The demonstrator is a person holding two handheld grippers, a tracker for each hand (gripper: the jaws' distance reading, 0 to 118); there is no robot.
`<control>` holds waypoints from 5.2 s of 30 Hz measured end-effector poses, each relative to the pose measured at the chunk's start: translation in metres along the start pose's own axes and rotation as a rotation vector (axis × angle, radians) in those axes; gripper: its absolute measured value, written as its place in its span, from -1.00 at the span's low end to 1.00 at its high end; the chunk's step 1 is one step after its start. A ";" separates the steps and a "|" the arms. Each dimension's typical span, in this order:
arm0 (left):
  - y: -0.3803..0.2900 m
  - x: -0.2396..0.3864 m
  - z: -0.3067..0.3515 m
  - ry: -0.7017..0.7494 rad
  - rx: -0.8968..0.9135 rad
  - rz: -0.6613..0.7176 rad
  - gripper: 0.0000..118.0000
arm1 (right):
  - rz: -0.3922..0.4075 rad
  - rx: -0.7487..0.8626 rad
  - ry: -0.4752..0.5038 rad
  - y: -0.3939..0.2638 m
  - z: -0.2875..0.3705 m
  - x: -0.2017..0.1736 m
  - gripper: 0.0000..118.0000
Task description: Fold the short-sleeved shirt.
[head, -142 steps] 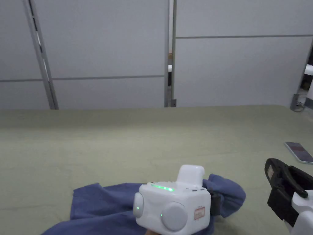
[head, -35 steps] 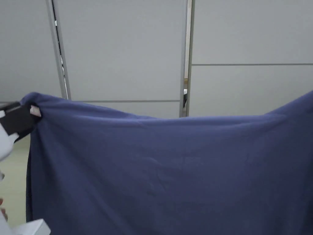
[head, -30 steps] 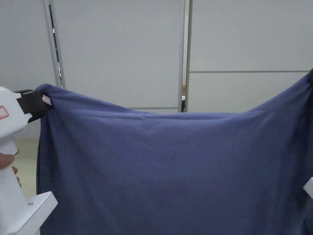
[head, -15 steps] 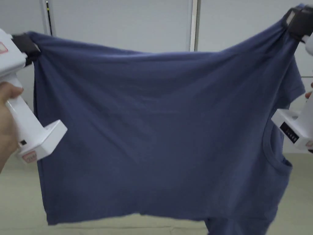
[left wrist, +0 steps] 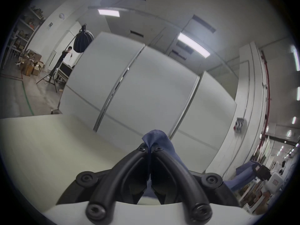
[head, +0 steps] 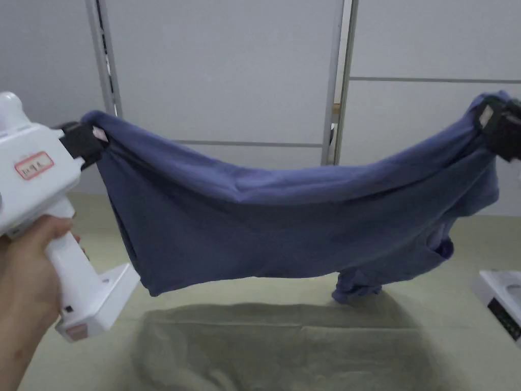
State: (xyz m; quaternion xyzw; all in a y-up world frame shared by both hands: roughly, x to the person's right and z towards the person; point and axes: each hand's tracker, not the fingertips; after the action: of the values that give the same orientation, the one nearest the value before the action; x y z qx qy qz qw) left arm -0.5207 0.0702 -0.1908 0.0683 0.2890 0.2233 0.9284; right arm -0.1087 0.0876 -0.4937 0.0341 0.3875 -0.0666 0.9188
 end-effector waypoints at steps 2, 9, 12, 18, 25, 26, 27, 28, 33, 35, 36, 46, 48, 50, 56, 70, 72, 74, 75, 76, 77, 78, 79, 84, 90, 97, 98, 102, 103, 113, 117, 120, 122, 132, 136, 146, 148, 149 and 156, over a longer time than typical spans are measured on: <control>-0.029 -0.008 0.027 0.037 -0.065 -0.059 -0.96 | 0.004 -0.059 0.005 -0.029 0.033 0.000 -0.95; -0.107 -0.042 0.146 0.088 -0.276 -0.107 -0.96 | -0.012 -0.213 0.003 -0.092 0.173 -0.025 -0.95; -0.130 -0.060 0.185 0.095 -0.374 -0.134 -0.96 | 0.002 -0.302 0.009 -0.111 0.221 -0.030 -0.95; -0.171 -0.086 0.240 0.156 -0.568 -0.170 -0.96 | 0.025 -0.480 0.001 -0.150 0.294 -0.032 -0.95; -0.204 -0.109 0.277 0.239 -0.747 -0.223 -0.96 | 0.003 -0.765 -0.066 -0.192 0.332 -0.018 -0.95; -0.210 -0.112 0.279 0.251 -0.773 -0.246 -0.96 | -0.015 -0.816 -0.070 -0.198 0.333 -0.015 -0.95; -0.218 -0.119 0.279 0.254 -0.802 -0.275 -0.96 | -0.042 -0.851 -0.076 -0.205 0.335 -0.011 -0.95; -0.224 -0.123 0.280 0.259 -0.826 -0.293 -0.96 | -0.061 -0.894 -0.081 -0.213 0.336 -0.008 -0.95; -0.247 -0.129 0.272 0.292 -0.926 -0.301 -0.96 | -0.024 -1.026 -0.130 -0.252 0.333 0.004 -0.95; -0.251 -0.129 0.271 0.288 -0.932 -0.342 -0.96 | -0.044 -1.047 -0.147 -0.260 0.330 0.008 -0.95; -0.250 -0.128 0.270 0.281 -0.938 -0.355 -0.96 | -0.049 -1.048 -0.143 -0.262 0.329 0.009 -0.95; -0.163 -0.065 0.324 0.144 -0.343 -0.313 1.00 | 0.050 -0.507 -0.180 -0.165 0.351 -0.017 0.95; -0.148 -0.049 0.335 0.085 -0.218 -0.316 1.00 | 0.062 -0.373 -0.181 -0.141 0.353 -0.031 0.95; -0.139 -0.034 0.343 0.062 -0.148 -0.329 1.00 | 0.077 -0.273 -0.197 -0.123 0.353 -0.047 0.93; -0.140 -0.037 0.356 0.065 -0.125 -0.308 -1.00 | -0.056 -0.154 -0.148 -0.114 0.362 -0.064 -0.97; -0.227 -0.125 0.290 0.273 -0.783 -0.133 1.00 | -0.067 -0.333 -0.113 -0.151 0.365 -0.063 -0.97; -0.240 -0.124 0.285 0.272 -0.810 -0.175 0.97 | -0.059 -0.351 -0.108 -0.155 0.367 -0.063 -0.97; -0.249 -0.128 0.270 0.329 -0.875 -0.209 0.38 | -0.046 -0.371 -0.117 -0.154 0.367 -0.064 -0.97; -0.254 -0.124 0.279 0.340 -0.868 -0.214 -0.59 | -0.045 -0.377 -0.117 -0.156 0.368 -0.063 -0.97; -0.254 -0.126 0.278 0.329 -0.871 -0.188 -0.87 | -0.046 -0.386 -0.124 -0.157 0.368 -0.062 -0.97; -0.251 -0.128 0.280 0.310 -0.865 -0.148 -0.87 | -0.038 -0.401 -0.134 -0.159 0.368 -0.060 -0.96; -0.248 -0.127 0.281 0.292 -0.843 -0.145 -0.88 | -0.026 -0.426 -0.151 -0.161 0.366 -0.055 -0.84; -0.246 -0.119 0.292 0.294 -0.833 -0.163 -0.88 | -0.020 -0.471 -0.171 -0.164 0.363 -0.052 -0.42; -0.240 -0.123 0.298 0.271 -0.812 -0.193 -0.88 | -0.068 -0.767 -0.155 -0.214 0.339 -0.030 1.00; -0.234 -0.111 0.304 0.275 -0.804 -0.198 -0.88 | -0.094 -1.070 -0.187 -0.264 0.331 0.010 -0.92; -0.215 -0.106 0.307 0.242 -0.739 -0.114 -0.88 | -0.022 -0.886 -0.109 -0.235 0.336 0.009 -0.94; -0.208 -0.104 0.302 0.235 -0.723 -0.113 -0.88 | -0.031 -0.840 -0.109 -0.222 0.329 -0.010 -0.94; -0.177 -0.100 0.262 0.216 -0.665 -0.159 -0.88 | -0.119 -0.711 -0.096 -0.182 0.289 -0.005 -0.94; -0.175 -0.095 0.238 0.224 -0.662 -0.165 -0.88 | -0.108 -0.701 -0.099 -0.179 0.273 -0.005 -0.94; -0.221 -0.125 0.067 0.366 -0.840 -0.178 -0.88 | -0.130 -0.889 -0.116 -0.243 0.125 0.015 -0.94; -0.243 -0.138 0.051 0.375 -0.868 -0.150 -0.88 | -0.038 -0.977 -0.140 -0.280 0.099 0.018 -0.94; -0.241 -0.129 0.069 0.356 -0.827 -0.125 -0.56 | -0.018 -0.969 -0.137 -0.288 0.103 0.020 -0.94; -0.233 -0.125 0.081 0.345 -0.793 -0.135 0.27 | -0.023 -0.930 -0.106 -0.282 0.114 0.020 -0.87; -0.167 -0.074 0.227 0.088 -0.219 -0.314 0.89 | -0.109 -0.489 -0.093 -0.188 0.214 -0.011 1.00; -0.178 -0.070 0.255 0.085 -0.267 -0.258 -1.00 | -0.082 -0.463 -0.062 -0.181 0.233 -0.031 -0.97; -0.183 -0.124 0.197 0.240 -0.708 -0.087 0.88 | -0.021 -0.478 -0.063 -0.191 0.258 -0.038 -0.97; -0.200 -0.130 0.172 0.217 -0.847 -0.042 0.96 | -0.042 -0.481 -0.069 -0.193 0.258 -0.036 -0.97; -0.205 -0.133 0.164 0.218 -0.858 -0.022 0.86 | -0.054 -0.481 -0.065 -0.194 0.259 -0.035 -0.96; -0.235 -0.119 0.152 0.308 -0.907 -0.223 -0.63 | -0.072 -0.567 -0.132 -0.212 0.264 -0.006 -0.89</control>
State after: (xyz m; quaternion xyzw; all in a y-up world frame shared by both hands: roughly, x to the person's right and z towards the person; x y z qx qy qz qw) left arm -0.4335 -0.1934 -0.0654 -0.4080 0.3022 0.2334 0.8293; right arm 0.0422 -0.1514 -0.3081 -0.2420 0.3309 0.0096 0.9120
